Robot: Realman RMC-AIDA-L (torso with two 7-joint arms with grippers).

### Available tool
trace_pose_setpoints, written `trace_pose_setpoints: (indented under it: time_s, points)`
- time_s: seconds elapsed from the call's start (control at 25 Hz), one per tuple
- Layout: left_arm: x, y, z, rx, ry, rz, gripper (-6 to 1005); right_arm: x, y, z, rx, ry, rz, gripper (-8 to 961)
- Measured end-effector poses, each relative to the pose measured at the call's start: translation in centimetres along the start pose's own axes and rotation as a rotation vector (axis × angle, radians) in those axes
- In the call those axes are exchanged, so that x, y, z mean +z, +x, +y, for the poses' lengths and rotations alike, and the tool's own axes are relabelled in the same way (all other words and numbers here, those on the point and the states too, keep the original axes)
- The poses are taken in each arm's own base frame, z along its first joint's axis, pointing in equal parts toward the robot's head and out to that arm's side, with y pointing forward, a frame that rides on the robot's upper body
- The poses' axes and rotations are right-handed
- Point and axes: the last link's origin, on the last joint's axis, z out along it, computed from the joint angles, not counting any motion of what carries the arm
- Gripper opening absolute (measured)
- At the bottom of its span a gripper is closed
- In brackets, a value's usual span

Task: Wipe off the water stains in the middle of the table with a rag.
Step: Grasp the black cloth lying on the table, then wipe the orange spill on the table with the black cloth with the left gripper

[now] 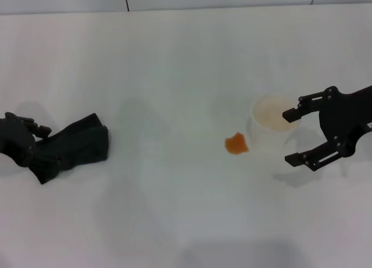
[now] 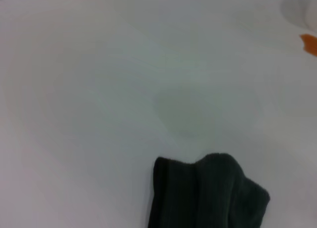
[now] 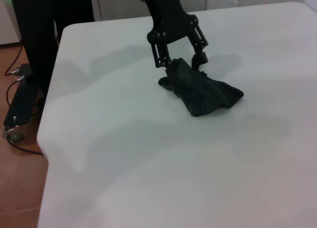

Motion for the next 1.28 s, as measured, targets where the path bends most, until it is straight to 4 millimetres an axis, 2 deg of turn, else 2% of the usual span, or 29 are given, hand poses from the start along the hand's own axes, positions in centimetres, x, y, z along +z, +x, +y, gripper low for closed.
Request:
trace_pose_setpoints:
  time_s: [0.24, 0.44, 0.64, 1.0, 1.28]
  points:
    - [0.8, -0.5, 0.0, 0.006, 0.003, -0.024, 827, 0.1, -0.1, -0.1, -0.002, 0.006, 0.0, 869]
    - [1.4, -0.6, -0.3, -0.006, 0.009, -0.026, 619, 0.2, -0.2, -0.4, -0.004, 0.02, -0.002, 869]
    - [1.8, -0.5, -0.4, -0.006, 0.007, -0.034, 457, 0.5, -0.2, -0.5, -0.009, 0.031, 0.004, 870]
    - [1.9, -0.2, -0.6, -0.014, 0.018, -0.025, 284, 0.6, -0.5, -0.6, -0.014, 0.031, -0.001, 869]
    - [2.7, 1.4, -0.3, 0.001, 0.013, 0.009, 125, 0.0, 0.0, -0.7, 0.021, 0.055, -0.049, 870]
